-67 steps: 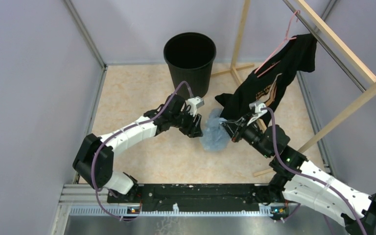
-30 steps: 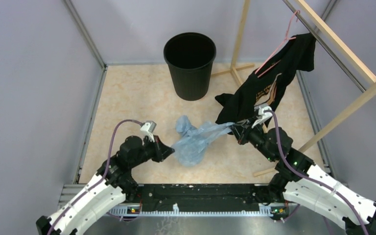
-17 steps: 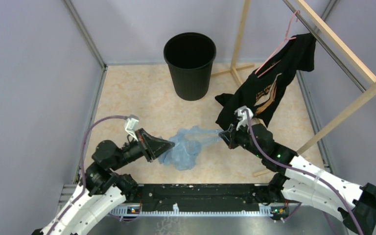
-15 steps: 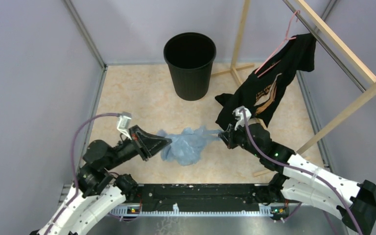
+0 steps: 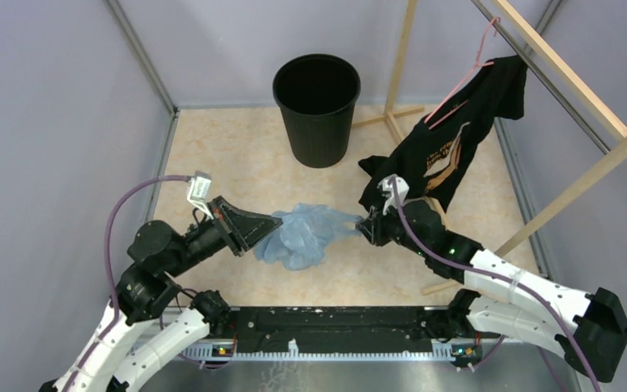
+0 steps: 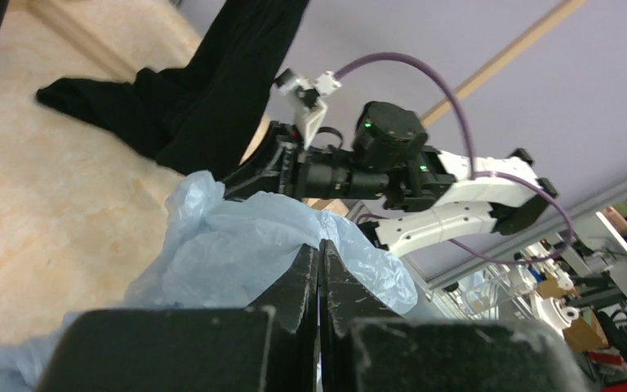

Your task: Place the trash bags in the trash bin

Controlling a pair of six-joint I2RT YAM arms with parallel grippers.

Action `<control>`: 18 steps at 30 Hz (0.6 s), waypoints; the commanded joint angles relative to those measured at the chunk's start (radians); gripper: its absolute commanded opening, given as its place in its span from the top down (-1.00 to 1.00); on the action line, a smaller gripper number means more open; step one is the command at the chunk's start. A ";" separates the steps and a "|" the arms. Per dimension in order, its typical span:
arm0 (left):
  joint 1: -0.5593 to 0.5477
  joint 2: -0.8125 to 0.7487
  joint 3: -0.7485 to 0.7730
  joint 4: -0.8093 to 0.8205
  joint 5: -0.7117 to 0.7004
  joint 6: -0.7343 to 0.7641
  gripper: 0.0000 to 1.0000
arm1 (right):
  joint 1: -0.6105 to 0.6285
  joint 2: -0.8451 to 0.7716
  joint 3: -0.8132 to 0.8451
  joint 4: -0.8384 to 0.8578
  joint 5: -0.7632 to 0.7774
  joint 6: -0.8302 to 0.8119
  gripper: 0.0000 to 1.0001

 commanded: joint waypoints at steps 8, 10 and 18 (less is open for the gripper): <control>0.000 0.186 0.021 -0.192 -0.229 -0.114 1.00 | 0.032 -0.026 0.228 -0.267 -0.239 -0.216 -0.56; 0.000 0.202 0.010 -0.179 -0.223 -0.131 1.00 | 0.072 -0.030 0.238 -0.230 -0.301 -0.232 -0.67; 0.000 0.214 -0.012 -0.171 -0.225 -0.182 1.00 | 0.287 0.116 0.264 0.079 -0.187 -0.148 -0.90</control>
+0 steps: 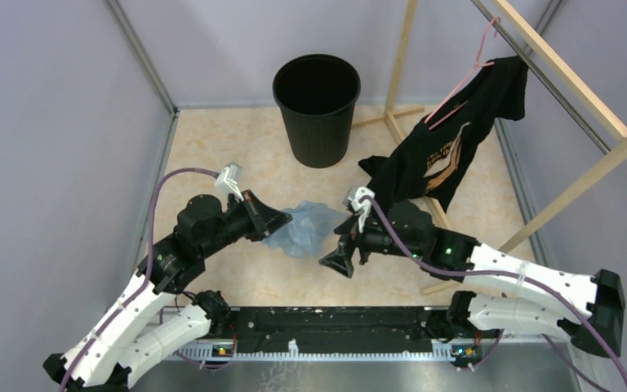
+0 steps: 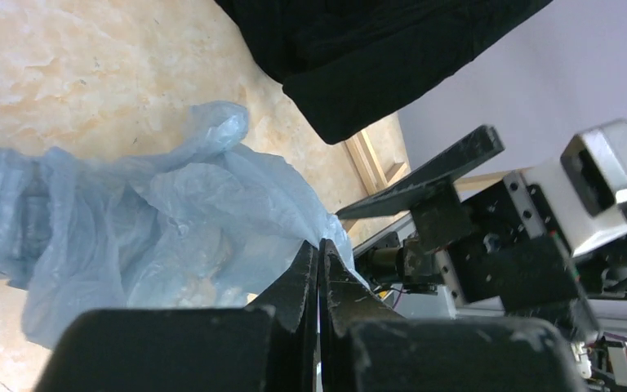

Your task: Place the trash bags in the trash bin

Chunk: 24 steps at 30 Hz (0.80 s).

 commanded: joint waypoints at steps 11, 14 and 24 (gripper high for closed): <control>-0.001 0.003 -0.018 0.046 0.017 -0.097 1.00 | 0.311 0.379 0.213 0.191 1.036 0.030 -0.90; -0.001 0.001 -0.011 0.042 0.038 -0.076 1.00 | 0.298 0.380 0.172 0.263 1.038 0.038 0.05; 0.000 -0.136 0.048 -0.178 -0.119 0.014 -0.77 | -0.097 0.180 -0.107 0.463 0.086 0.473 1.00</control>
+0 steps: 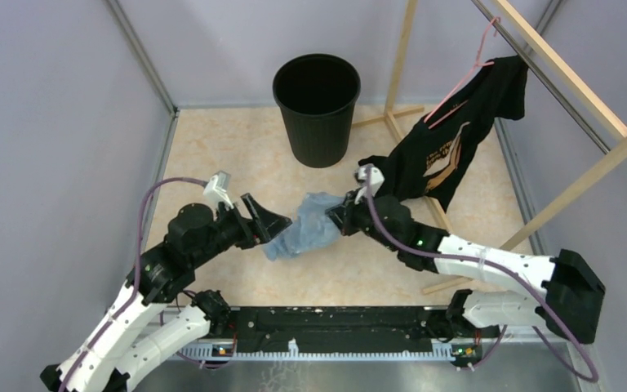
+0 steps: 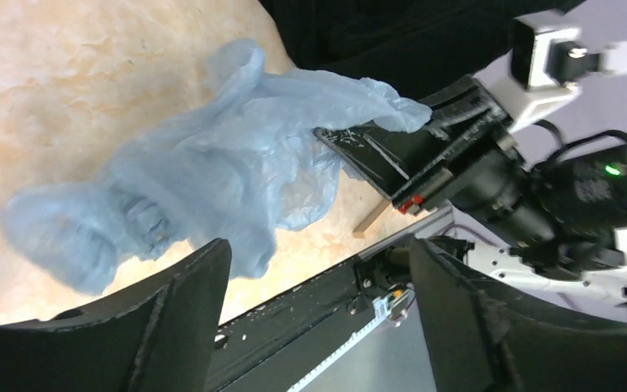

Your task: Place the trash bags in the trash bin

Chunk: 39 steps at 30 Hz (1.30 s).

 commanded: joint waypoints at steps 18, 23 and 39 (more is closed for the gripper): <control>0.000 -0.247 -0.248 0.006 0.089 -0.142 -0.42 | -0.282 -0.348 -0.238 0.232 -0.399 0.465 1.00; 0.000 -0.232 -0.301 0.026 0.098 -0.159 -0.24 | -0.283 -0.375 -0.243 0.214 -0.382 0.452 1.00; 0.000 -0.101 -0.403 0.203 0.152 -0.148 0.25 | -0.282 -0.434 -0.233 0.198 -0.329 0.421 1.00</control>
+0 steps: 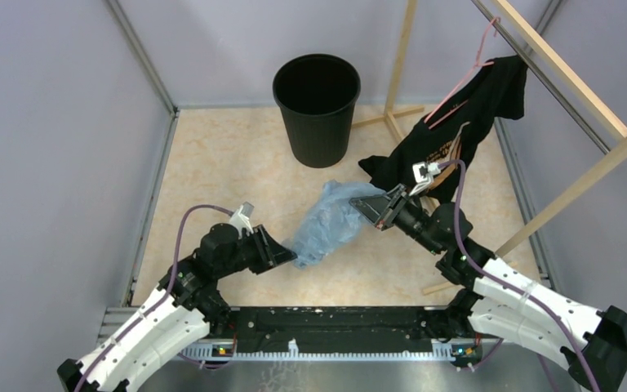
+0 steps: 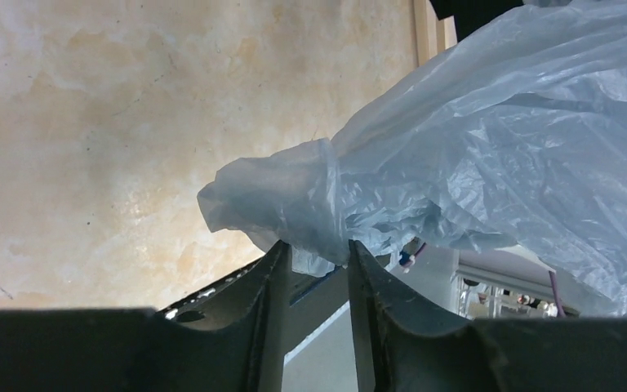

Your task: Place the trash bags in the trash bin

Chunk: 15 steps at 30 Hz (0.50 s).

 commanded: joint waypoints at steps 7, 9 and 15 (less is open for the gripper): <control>0.000 -0.009 0.004 0.045 -0.086 0.015 0.97 | -0.009 -0.093 0.011 -0.068 0.101 -0.005 1.00; 0.000 -0.045 0.012 0.028 -0.130 0.021 1.00 | -0.010 -0.119 0.010 -0.123 0.165 0.037 1.00; 0.000 -0.228 0.083 -0.026 -0.298 0.073 1.00 | -0.010 -0.211 -0.075 -0.229 0.320 0.220 1.00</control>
